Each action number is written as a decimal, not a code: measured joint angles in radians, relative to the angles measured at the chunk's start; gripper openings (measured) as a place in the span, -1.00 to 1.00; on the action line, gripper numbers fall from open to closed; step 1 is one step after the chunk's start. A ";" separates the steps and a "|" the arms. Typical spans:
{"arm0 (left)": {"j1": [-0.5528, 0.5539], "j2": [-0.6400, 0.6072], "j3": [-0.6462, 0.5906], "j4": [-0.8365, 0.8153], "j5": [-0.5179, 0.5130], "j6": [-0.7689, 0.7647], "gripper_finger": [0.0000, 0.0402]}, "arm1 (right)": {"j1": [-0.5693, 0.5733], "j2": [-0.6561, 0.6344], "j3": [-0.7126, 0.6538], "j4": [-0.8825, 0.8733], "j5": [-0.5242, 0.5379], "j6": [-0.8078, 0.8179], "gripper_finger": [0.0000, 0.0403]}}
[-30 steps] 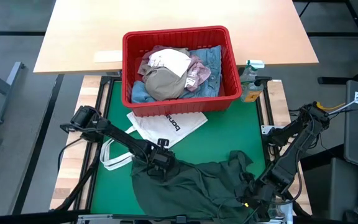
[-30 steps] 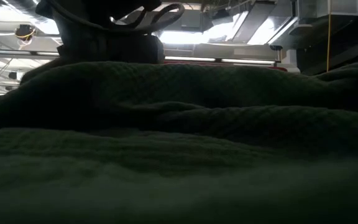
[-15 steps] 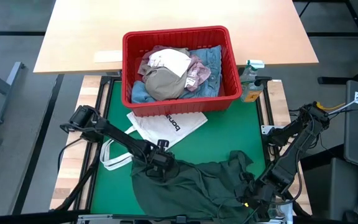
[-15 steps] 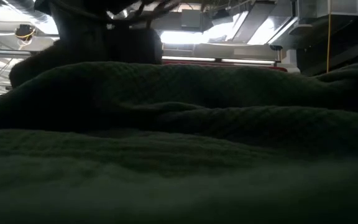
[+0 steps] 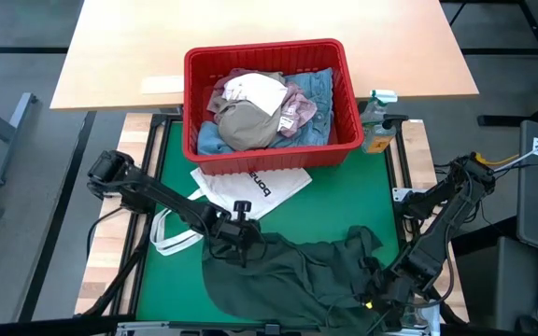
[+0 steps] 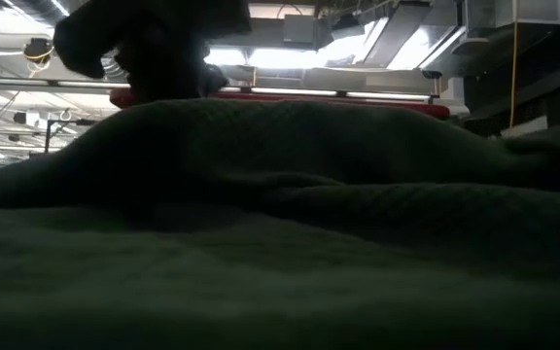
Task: Fold laundry
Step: Fold the green shirt
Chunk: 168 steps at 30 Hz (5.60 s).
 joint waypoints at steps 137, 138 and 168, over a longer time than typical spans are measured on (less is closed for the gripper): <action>0.274 -0.301 0.000 -0.412 -0.481 -0.230 -0.96 | -0.792 -0.275 -0.158 -0.747 0.854 -0.031 -0.99; 0.274 -0.301 0.000 -0.412 -0.481 -0.230 -0.96 | -0.792 -0.275 -0.161 -0.747 0.854 -0.031 -0.99; 0.275 -0.301 0.000 -0.408 -0.498 -0.230 -0.68 | -0.792 -0.275 -0.162 -0.701 0.900 -0.028 -0.67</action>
